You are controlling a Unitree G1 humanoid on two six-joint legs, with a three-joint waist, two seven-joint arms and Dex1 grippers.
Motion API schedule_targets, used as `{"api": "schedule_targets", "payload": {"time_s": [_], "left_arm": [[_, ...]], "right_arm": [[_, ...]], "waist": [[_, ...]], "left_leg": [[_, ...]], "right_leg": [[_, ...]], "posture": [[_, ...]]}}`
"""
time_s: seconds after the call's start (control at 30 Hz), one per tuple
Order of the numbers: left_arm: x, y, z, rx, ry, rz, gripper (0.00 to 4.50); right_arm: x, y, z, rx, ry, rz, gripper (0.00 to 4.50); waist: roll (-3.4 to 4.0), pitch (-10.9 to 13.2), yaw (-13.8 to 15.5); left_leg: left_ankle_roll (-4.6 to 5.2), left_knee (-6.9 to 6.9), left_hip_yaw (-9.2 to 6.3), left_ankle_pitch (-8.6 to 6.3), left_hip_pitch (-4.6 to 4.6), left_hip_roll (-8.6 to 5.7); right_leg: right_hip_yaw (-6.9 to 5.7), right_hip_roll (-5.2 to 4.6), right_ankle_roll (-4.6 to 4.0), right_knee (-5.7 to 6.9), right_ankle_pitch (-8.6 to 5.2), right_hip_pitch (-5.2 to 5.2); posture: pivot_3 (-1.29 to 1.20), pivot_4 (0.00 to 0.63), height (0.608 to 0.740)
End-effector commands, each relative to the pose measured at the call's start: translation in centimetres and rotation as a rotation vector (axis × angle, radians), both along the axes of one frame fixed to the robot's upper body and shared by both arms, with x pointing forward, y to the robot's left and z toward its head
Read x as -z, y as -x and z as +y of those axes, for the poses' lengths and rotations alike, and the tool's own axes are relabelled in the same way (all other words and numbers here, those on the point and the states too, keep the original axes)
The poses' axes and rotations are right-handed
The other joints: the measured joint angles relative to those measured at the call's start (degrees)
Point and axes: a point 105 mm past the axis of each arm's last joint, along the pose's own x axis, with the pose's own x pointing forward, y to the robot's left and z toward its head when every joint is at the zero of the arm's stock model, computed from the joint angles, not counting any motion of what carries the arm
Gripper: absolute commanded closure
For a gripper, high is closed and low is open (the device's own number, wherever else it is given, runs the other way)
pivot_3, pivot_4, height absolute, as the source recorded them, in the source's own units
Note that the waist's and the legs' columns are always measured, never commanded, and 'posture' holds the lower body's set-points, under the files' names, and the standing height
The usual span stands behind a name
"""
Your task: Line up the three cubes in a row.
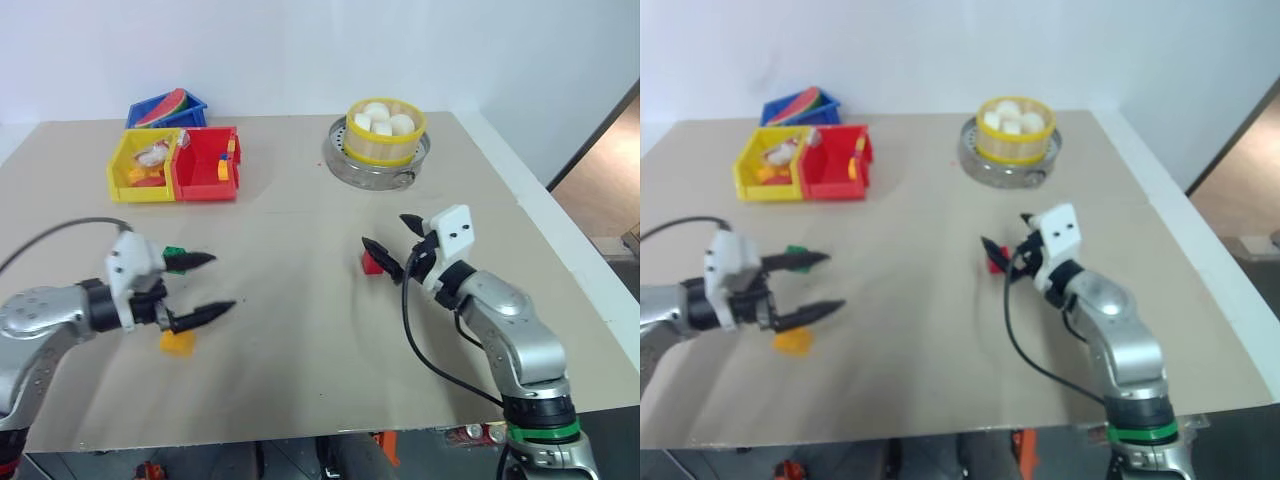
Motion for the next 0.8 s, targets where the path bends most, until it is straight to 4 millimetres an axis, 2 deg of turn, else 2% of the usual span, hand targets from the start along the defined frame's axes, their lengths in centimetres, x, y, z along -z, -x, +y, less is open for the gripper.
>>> {"api": "schedule_targets", "payload": {"time_s": [0.03, 0.17, 0.4, 0.63, 0.8], "left_arm": [[0.1, -0.1, -0.9, 0.071, -0.015, -0.014, 0.03], [0.6, -0.1, -2.4, 0.148, -0.006, 0.018, 0.03], [1.3, 0.0, -3.8, 0.221, -0.018, 0.025, 0.03], [1.4, -0.1, -4.3, 0.22, -0.006, 0.023, 0.03], [1.6, 0.0, -4.5, 0.217, -0.006, 0.016, 0.03]], "right_arm": [[-0.7, -0.7, -0.5, 0.092, 0.018, -0.031, 0.0], [0.2, -0.9, -0.5, 0.131, 0.017, 0.001, 0.0], [0.8, -0.8, 0.3, 0.131, 0.003, 0.039, 0.0], [1.6, -0.7, 0.5, 0.123, 0.005, 0.089, 0.0], [3.5, -0.8, 0.5, 0.131, 0.008, 0.16, 0.0]], "waist": [[0.0, 0.0, 0.01], [0.0, 0.0, 0.0], [0.0, 0.0, -0.03], [0.0, 0.0, -0.02], [0.0, 0.0, -0.02]], "left_leg": [[0.0, 0.01, 0.0, 0.0, -0.03, -0.01], [0.01, 0.03, 0.0, 0.0, -0.05, -0.04], [0.03, 0.03, -0.05, -0.01, -0.15, -0.01], [0.03, 0.12, -0.12, -0.01, -0.26, -0.04], [0.03, 0.13, -0.16, -0.01, -0.29, -0.04]], "right_leg": [[0.01, -0.01, 0.0, 0.0, 0.0, -0.01], [0.01, -0.02, 0.0, -0.01, 0.0, -0.02], [-0.02, 0.03, 0.0, -0.01, 0.0, -0.08], [-0.07, -0.01, 0.0, -0.01, 0.01, -0.1], [-0.12, -0.01, 0.0, -0.01, 0.0, -0.1]], "posture": [[0.0, 0.15, 0.74], [0.0, 0.15, 0.74], [0.0, 0.15, 0.74], [0.0, 0.15, 0.74], [0.0, 0.15, 0.74]]}}
